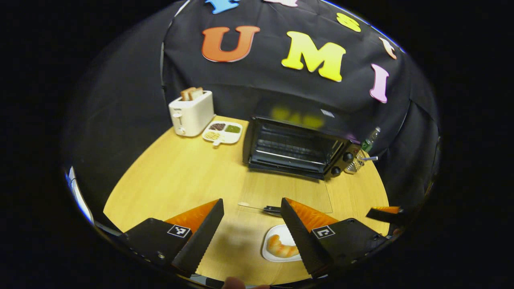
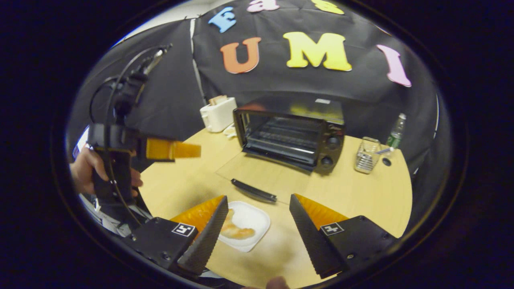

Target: Open the electric oven with the left hand, put the food in, and close the electric oven.

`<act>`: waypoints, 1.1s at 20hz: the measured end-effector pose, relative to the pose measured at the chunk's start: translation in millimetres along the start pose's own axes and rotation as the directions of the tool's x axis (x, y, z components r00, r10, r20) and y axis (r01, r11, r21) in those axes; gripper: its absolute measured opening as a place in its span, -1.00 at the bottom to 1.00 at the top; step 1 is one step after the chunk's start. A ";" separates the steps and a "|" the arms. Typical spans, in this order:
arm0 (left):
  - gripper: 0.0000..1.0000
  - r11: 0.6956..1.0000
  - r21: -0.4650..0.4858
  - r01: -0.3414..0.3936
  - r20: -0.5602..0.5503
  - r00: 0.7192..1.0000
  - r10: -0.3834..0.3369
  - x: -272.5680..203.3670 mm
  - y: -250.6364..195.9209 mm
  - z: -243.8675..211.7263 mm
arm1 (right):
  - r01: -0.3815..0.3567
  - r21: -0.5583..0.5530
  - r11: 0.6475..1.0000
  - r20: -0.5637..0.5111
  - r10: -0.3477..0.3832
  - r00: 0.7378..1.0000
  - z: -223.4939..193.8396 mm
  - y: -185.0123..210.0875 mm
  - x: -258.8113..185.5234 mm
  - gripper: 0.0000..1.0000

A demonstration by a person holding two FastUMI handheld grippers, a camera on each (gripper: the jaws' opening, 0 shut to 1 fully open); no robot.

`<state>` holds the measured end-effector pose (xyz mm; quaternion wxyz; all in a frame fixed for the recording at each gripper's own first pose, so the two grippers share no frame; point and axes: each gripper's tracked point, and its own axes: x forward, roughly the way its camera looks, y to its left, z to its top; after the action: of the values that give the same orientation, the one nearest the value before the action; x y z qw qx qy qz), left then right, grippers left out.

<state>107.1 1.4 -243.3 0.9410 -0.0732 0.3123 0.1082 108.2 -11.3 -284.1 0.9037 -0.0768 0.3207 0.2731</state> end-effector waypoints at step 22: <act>0.88 0.997 -0.074 -0.004 0.144 0.989 0.015 -107.4 162.1 22.5 | 0.325 -0.065 0.944 -0.293 -0.329 0.898 -127.1 52.7 91.8 0.89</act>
<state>-4.4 145.7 -172.0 0.9572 -0.0984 0.2394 0.1291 70.5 33.7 -438.7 0.8768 -0.1768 0.4346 0.1050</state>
